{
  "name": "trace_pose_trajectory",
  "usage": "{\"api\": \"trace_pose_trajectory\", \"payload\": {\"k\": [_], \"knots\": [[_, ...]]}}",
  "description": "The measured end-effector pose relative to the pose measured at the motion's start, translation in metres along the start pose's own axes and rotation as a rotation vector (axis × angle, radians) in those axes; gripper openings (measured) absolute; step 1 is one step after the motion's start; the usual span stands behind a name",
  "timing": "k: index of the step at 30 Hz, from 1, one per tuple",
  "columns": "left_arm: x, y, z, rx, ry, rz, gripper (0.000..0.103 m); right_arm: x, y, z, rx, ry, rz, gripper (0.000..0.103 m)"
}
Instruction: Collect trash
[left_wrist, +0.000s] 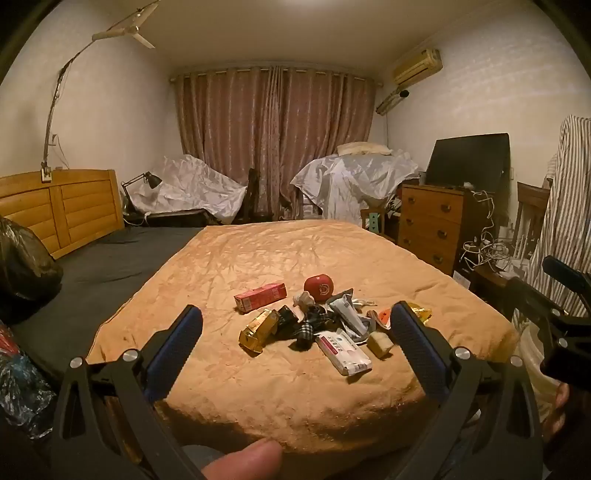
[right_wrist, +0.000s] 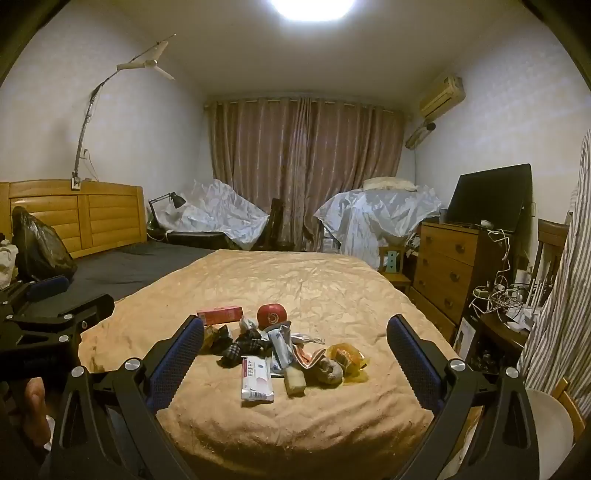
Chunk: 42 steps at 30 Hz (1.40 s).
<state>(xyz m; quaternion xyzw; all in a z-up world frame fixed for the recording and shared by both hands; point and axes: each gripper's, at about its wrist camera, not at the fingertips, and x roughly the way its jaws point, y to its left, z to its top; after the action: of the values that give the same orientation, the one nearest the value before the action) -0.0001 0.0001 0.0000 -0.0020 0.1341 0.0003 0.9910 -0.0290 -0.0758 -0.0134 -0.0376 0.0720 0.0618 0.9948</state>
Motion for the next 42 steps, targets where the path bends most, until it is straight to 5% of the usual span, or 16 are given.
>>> {"api": "trace_pose_trajectory", "payload": {"k": [42], "knots": [[-0.0030,-0.0090,-0.0052,0.024,0.018,-0.005,0.098,0.0005,-0.0033,-0.0020,0.002,0.018,-0.001,0.099]]}}
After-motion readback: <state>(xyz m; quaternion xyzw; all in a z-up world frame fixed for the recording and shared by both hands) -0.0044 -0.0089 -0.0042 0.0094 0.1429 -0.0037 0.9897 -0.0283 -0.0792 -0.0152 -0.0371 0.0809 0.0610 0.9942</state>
